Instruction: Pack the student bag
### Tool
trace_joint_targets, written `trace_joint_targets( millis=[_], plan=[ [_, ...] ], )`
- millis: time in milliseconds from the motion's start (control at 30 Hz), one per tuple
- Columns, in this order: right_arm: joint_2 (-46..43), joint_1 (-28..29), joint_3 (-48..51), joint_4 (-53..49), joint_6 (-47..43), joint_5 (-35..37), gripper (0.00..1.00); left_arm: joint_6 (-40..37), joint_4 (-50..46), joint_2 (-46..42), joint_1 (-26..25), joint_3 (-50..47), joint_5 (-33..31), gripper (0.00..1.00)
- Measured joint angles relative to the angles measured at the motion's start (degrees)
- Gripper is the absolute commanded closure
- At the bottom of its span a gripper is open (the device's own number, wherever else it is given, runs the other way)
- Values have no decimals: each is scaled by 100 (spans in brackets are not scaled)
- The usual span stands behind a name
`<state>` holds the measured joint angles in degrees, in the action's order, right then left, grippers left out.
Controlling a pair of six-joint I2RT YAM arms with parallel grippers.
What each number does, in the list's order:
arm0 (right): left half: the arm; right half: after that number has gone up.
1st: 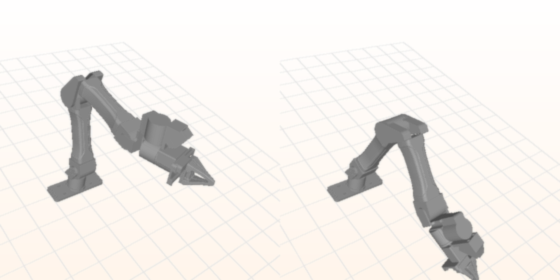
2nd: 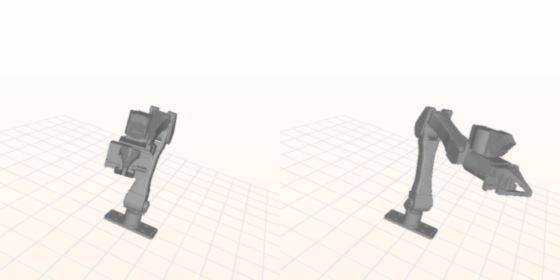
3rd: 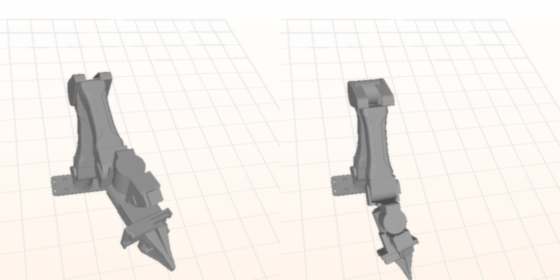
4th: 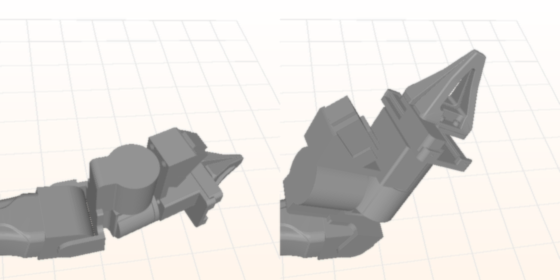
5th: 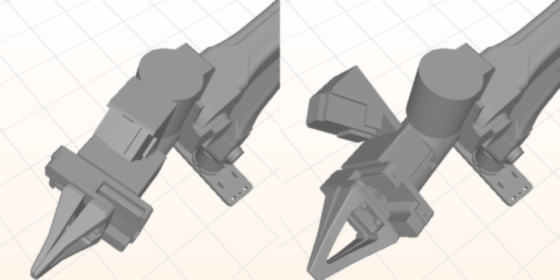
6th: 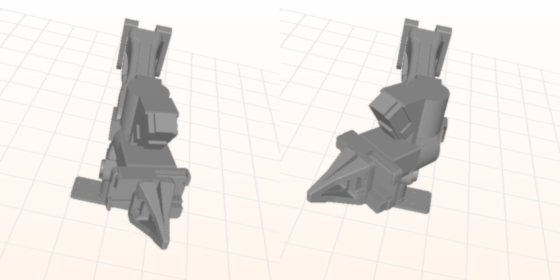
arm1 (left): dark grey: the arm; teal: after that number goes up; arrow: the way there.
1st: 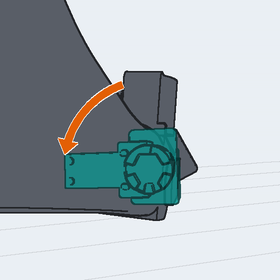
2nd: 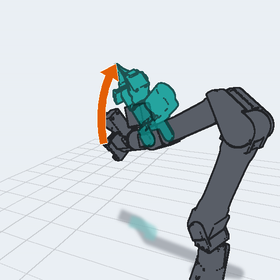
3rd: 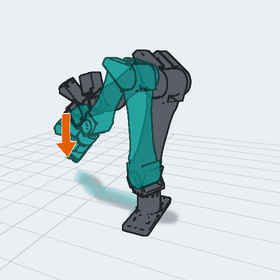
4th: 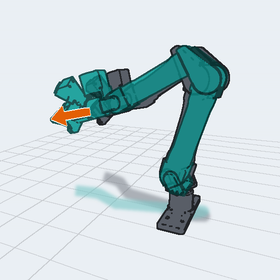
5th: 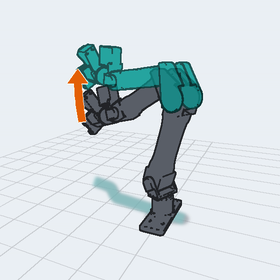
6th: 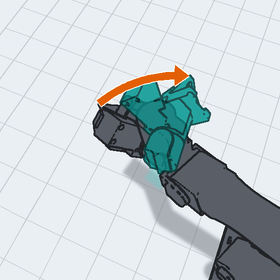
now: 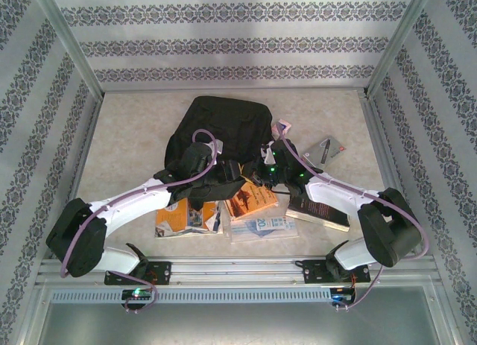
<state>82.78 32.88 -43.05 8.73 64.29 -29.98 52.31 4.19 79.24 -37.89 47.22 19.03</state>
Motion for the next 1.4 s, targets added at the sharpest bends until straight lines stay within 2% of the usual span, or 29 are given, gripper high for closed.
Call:
trace_joint_targets(
  millis=[67,167,200,433,833,867,933,967,1000,1133,1400],
  plan=[
    [0,0,39,70,42,-13,97,7,22,22,0,0,2,80],
    [0,0,81,131,50,-13,99,26,35,96,2,-2,-4,98],
    [0,-2,103,138,48,-9,99,46,33,107,2,-9,-9,100],
    [-28,-2,157,142,4,22,100,11,15,66,0,-63,-39,100],
    [-352,-96,354,92,-208,162,100,-26,-46,-544,87,-382,-304,100],
    [-354,-116,361,94,-232,160,100,-24,-46,-529,87,-382,-278,99],
    [-354,-125,400,142,-278,157,100,-4,-33,-452,87,-382,-203,63],
    [-354,-127,435,190,-297,153,100,20,-22,-393,87,-382,-162,52],
    [-354,-127,479,258,-308,142,100,70,-17,-317,87,-382,-120,47],
    [-361,-129,667,621,-367,83,100,264,15,-122,87,-378,2,37],
    [-437,-232,1008,1421,-470,-146,100,564,348,214,87,-236,219,35]
  ],
)
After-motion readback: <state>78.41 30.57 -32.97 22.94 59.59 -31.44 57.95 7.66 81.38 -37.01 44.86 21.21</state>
